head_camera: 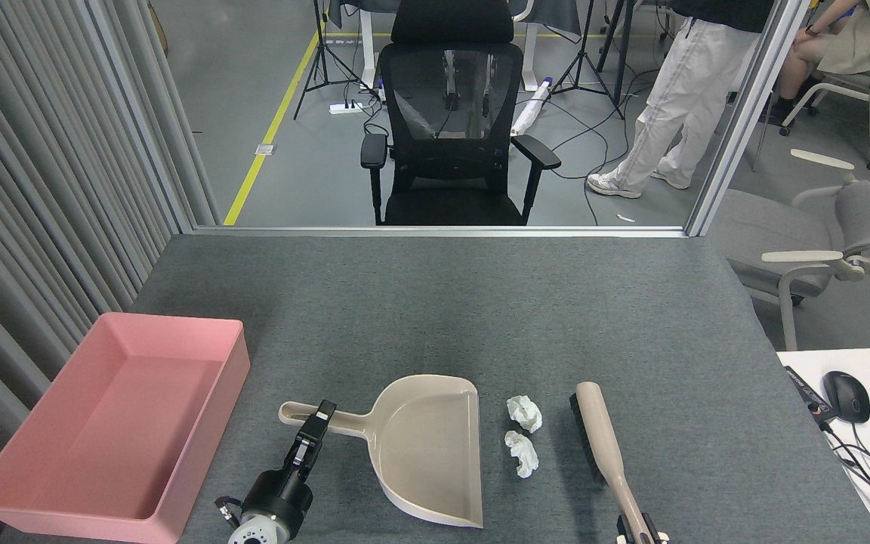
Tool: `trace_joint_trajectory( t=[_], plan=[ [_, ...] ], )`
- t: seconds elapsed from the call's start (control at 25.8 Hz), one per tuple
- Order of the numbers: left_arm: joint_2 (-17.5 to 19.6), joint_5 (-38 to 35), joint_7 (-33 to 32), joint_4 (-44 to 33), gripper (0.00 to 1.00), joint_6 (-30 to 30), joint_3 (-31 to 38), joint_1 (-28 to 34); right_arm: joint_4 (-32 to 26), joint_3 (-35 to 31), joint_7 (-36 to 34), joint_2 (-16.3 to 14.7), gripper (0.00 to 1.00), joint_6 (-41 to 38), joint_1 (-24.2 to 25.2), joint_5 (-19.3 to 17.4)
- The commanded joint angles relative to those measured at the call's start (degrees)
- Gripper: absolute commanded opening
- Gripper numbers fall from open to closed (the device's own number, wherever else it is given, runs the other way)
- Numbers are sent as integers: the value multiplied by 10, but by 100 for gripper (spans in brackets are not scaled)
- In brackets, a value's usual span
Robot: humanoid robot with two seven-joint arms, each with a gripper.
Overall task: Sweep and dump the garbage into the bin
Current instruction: 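Sweep the white paper balls into the dustpan with the right-held brush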
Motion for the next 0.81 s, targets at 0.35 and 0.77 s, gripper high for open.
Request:
trace_joint_trajectory(
  t=[0.35,0.77],
  plan=[
    [0,-7,1,9,14,-16,-2,5,34,34,2,32,0,-9,-38,0],
    [1,-6,1,3,14,-16,-3,5,40,139,-15,129,0,-5,-48,1]
  ],
)
